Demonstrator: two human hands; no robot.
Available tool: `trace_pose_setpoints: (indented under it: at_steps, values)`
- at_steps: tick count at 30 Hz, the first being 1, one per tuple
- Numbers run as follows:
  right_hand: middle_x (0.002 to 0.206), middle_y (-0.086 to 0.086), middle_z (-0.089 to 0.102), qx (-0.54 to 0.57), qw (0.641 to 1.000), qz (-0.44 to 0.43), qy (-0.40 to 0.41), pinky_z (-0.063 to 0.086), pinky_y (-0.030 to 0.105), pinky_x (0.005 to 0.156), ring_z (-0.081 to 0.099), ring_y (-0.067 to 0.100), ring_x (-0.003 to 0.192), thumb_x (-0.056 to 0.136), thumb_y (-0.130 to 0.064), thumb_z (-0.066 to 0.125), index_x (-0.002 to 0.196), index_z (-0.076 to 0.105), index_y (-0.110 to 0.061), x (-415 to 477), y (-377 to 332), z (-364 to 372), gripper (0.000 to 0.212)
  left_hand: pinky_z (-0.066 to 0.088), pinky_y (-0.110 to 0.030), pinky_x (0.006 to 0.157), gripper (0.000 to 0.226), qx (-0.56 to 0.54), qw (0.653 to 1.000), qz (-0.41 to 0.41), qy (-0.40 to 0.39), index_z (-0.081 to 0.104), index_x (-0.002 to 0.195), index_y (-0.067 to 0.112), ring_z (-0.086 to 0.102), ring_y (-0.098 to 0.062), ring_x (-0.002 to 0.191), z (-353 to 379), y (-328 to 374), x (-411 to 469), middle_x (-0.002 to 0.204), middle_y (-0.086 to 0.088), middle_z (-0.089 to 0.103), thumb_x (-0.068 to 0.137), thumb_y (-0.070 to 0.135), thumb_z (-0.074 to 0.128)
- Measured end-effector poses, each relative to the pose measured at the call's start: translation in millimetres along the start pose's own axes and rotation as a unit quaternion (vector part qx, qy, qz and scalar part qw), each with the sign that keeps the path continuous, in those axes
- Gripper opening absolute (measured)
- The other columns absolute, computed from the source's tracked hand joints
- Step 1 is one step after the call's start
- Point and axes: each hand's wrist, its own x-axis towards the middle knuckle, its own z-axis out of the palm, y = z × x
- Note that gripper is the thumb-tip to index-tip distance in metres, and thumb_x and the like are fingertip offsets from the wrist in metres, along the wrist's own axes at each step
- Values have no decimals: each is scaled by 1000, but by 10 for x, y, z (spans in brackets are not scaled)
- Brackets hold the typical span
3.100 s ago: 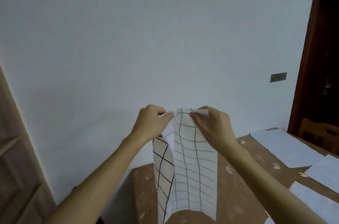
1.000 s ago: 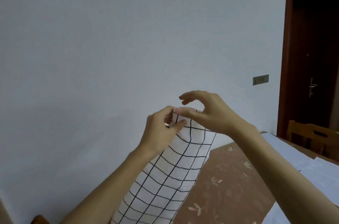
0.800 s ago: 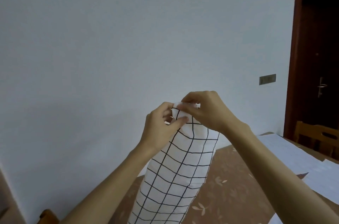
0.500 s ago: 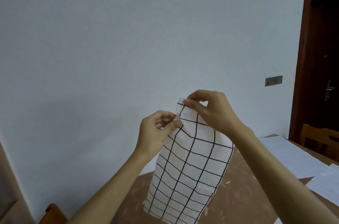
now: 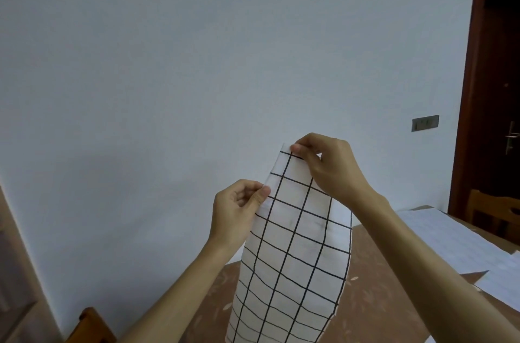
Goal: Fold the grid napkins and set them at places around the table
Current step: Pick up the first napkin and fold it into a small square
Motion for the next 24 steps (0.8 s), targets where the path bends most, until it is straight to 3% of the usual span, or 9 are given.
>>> trace_pose_setpoints:
  at_steps: [3,7,10,12,15,19,22,24]
  values:
    - [84,-7,72,-13,1000,0,-14,48,23,70,65,12,83,100,-23,59,92,71,-16,-9,-28,15,16,54,-20,75,8,5,1000,-4,-14,72,91,18,71,-9,82,25,-6,-40,83,-1,76,92,25,69]
    - [84,-11,72,-9,999,-28,-29,47,16,71,65,6,85,98,-27,62,92,72,-17,-1,-141,-2,15,58,-29,87,26,-9,998,-4,-65,71,102,15,73,-19,92,93,117,-44,92,-4,78,88,36,70]
    - [85,-20,69,8,999,-30,-29,43,8,74,62,-7,86,95,-31,66,94,72,-20,-9,-178,-26,13,61,-40,85,14,-26,999,-3,-36,72,100,11,75,-22,89,126,206,33,91,-4,78,90,21,73]
    - [97,-19,68,-6,1000,-14,18,43,10,84,60,-6,95,92,-41,68,106,70,-22,-27,-130,-72,24,61,-41,86,12,-43,999,-5,-17,73,100,11,75,-22,91,99,228,93,93,-5,79,90,18,73]
    - [124,-9,60,35,990,102,88,42,26,94,55,6,115,86,-56,68,135,52,-26,-68,18,-185,59,59,-31,87,16,-62,998,-5,2,72,100,7,74,-21,96,-4,230,165,97,-7,78,90,20,73]
    - [133,0,59,216,934,286,-16,47,34,97,61,15,114,73,-76,65,145,45,-18,-137,180,-239,95,54,-14,78,13,-76,997,-8,8,71,102,10,74,-9,95,-138,248,210,97,0,79,90,16,71]
    - [120,-2,64,285,911,289,-66,49,32,95,63,17,108,78,-68,68,134,58,-12,-220,261,-102,79,52,-9,74,9,-84,996,-12,6,70,101,14,74,-4,93,-174,251,217,94,6,79,91,14,70]
    - [93,-1,66,317,914,251,-38,49,30,85,63,16,86,82,-57,73,104,72,-13,-244,270,-10,50,54,-12,77,12,-78,997,-12,2,70,104,12,74,-6,95,-191,246,210,97,4,79,91,14,70]
